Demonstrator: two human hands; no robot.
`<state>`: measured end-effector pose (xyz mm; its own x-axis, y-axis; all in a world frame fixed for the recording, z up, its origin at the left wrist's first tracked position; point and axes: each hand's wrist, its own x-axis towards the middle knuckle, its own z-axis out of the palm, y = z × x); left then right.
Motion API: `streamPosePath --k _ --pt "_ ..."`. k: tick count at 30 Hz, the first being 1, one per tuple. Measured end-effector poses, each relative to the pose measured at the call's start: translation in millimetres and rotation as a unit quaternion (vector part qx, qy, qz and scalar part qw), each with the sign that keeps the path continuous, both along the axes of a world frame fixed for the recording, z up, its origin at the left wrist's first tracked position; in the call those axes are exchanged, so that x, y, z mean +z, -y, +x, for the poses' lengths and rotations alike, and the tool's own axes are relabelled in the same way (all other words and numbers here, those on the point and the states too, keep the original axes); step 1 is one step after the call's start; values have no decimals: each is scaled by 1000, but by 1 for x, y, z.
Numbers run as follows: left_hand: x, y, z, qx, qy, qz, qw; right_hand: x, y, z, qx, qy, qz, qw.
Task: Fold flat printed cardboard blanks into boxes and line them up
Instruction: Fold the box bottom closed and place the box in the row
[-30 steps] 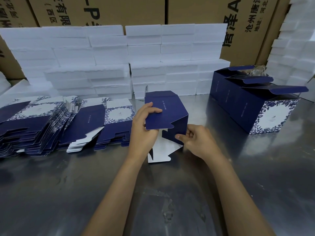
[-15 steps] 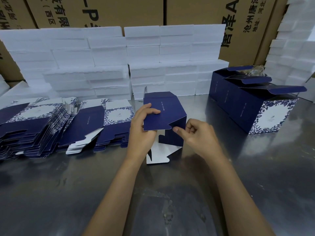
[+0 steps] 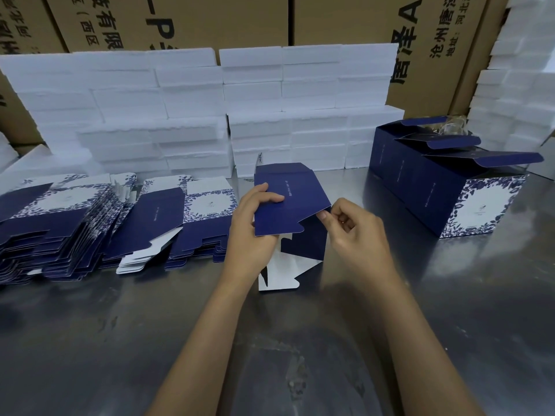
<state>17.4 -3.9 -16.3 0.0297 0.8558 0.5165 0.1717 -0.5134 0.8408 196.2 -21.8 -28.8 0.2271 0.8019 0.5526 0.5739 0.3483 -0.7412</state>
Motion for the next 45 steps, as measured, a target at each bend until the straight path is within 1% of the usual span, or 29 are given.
streamPosePath --k 2,3,5,6,7,8,9,11,13,15,17,20,24,27,30,33,35,38,43,45 --pt "0 0 -1 4 -1 1 1000 3 3 1 -5 1 -15 1000" --pt "0 0 -2 5 -6 1 1000 5 5 0 -7 -13 -13 1000" --pt "1 1 -1 1 -13 0 1000 11 9 -4 0 -85 6 996" --pt "2 1 0 -2 -15 -1 1000 15 11 -8 10 -124 7 992" --pt "3 2 0 -6 -18 -4 1000 17 13 -11 25 -145 -1 989" --pt "4 3 0 -13 -27 -6 1000 18 14 -13 47 -143 -16 989" --pt "4 3 -2 -19 -51 -4 998 18 14 -14 66 -120 -32 990" --pt "4 2 -9 -31 -143 9 989 16 13 -15 92 -77 -54 991" --pt "5 2 -17 -51 -217 -2 975 13 11 -14 98 -73 -61 991" --pt "8 2 -21 -73 -254 -32 964 11 8 -14 97 -71 -55 991" --pt "10 3 -22 -84 -267 -50 959 10 6 -14 88 -71 -41 993" --pt "9 4 -18 -89 -234 -57 967 8 3 -16 68 -78 -19 995" --pt "9 5 -8 -37 -90 -48 994 7 4 -19 35 -71 7 997" --pt "9 6 -1 -7 -32 -38 999 9 6 -19 60 -81 -8 995" --pt "8 6 1 -6 -12 -41 999 11 8 -22 122 -131 -36 983" --pt "5 5 3 -7 13 -42 999 13 9 -27 115 -175 -27 978" --pt "4 4 4 -10 28 -44 999 13 8 -28 100 -182 -21 978" --pt "3 3 4 -7 27 -41 999 12 7 -29 93 -181 -13 979" --pt "4 2 0 -25 12 -50 998 12 6 -24 130 -209 -25 969" --pt "4 2 1 -23 14 -49 998 11 5 -24 129 -213 -20 968"
